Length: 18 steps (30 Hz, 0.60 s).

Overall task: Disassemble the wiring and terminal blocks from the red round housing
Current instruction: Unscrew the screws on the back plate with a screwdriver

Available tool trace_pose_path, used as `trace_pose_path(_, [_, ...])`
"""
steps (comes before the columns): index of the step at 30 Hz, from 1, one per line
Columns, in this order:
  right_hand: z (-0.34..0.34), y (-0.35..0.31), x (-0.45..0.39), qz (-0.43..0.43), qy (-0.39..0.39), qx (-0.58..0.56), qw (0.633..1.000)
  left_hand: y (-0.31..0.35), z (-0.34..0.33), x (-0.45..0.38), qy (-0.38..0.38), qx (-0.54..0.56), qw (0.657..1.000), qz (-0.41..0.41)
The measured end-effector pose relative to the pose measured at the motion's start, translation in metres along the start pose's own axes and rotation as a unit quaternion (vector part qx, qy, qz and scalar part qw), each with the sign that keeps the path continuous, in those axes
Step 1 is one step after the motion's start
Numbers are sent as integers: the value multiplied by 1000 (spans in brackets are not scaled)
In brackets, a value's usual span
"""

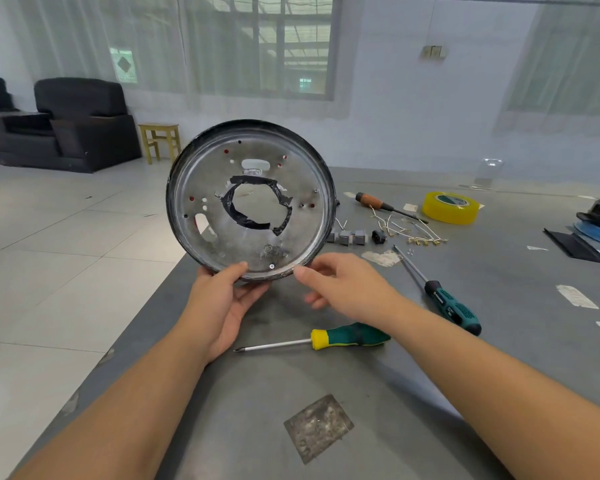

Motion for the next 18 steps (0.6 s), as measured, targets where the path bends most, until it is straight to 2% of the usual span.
trace_pose_path(2, [13, 5, 11, 126, 28, 175, 976, 0, 1, 0, 5, 7, 1000, 1])
trace_pose_path(6, [27, 30, 38, 236, -57, 323, 915, 1, 1, 1, 7, -5, 1000, 7])
trace_pose_path(9, [32, 43, 47, 275, -87, 312, 905, 0, 1, 2, 8, -19, 1000, 2])
trace_pose_path(13, [28, 44, 43, 296, -71, 296, 906, -2, 1, 2, 17, -31, 999, -7])
trace_pose_path(18, [25, 45, 40, 268, -34, 277, 922, -3, 3, 1, 32, -50, 998, -22])
Point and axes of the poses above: each hand's wrist, its own x-axis away from the middle knuckle, its own z-axis out of the back of the hand, y = z × x, the point moved 3 cm from there along -x, towards the middle knuckle, and after that the axes turned 7 degrees about y, right-handed, at the moved point
